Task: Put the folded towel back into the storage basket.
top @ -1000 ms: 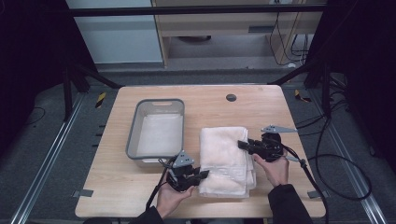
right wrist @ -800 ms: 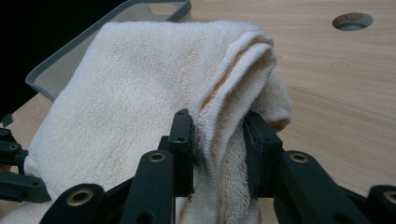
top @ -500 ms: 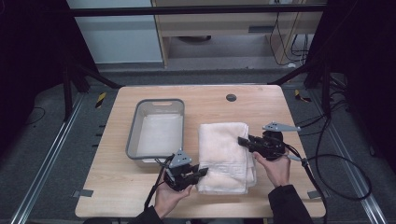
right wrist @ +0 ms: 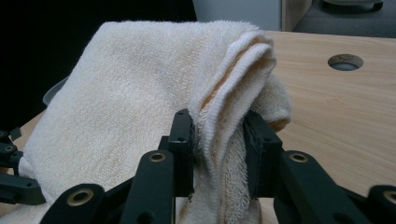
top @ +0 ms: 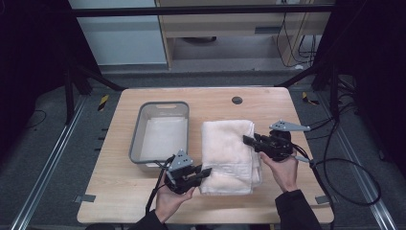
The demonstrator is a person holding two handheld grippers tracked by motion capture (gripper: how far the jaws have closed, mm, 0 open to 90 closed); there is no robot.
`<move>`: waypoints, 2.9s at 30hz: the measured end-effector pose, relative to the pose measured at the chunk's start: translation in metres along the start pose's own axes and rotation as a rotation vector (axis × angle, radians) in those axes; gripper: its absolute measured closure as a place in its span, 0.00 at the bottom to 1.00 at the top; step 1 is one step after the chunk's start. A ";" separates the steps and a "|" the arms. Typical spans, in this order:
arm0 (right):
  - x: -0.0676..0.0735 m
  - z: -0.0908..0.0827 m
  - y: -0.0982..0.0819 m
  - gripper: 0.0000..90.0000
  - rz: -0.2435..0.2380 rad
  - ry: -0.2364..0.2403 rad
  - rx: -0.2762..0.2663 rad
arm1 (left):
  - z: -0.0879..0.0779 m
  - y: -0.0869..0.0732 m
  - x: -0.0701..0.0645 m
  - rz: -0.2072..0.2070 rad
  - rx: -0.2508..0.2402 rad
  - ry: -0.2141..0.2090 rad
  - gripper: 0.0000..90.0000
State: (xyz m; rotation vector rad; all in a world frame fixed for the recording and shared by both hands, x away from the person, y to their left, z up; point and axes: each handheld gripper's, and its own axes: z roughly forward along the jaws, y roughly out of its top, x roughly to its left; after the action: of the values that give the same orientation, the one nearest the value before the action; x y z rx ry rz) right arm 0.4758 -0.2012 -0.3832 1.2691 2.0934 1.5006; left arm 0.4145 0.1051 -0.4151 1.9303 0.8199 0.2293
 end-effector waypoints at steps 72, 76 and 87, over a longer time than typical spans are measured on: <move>0.067 0.038 0.103 0.76 -0.116 0.044 -0.116 | -0.089 0.044 0.041 -0.005 -0.235 0.158 0.84; 0.073 0.044 0.109 0.76 -0.130 0.045 -0.116 | -0.095 0.044 0.045 -0.008 -0.243 0.170 0.84; 0.088 0.064 0.122 0.76 -0.143 0.059 -0.118 | -0.110 0.044 0.060 -0.038 -0.264 0.210 0.84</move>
State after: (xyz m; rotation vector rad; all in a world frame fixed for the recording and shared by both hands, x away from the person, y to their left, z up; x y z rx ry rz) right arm 0.5264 -0.0831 -0.2821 1.0229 2.0502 1.5894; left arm 0.4257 0.2101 -0.3341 1.6602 0.9142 0.4990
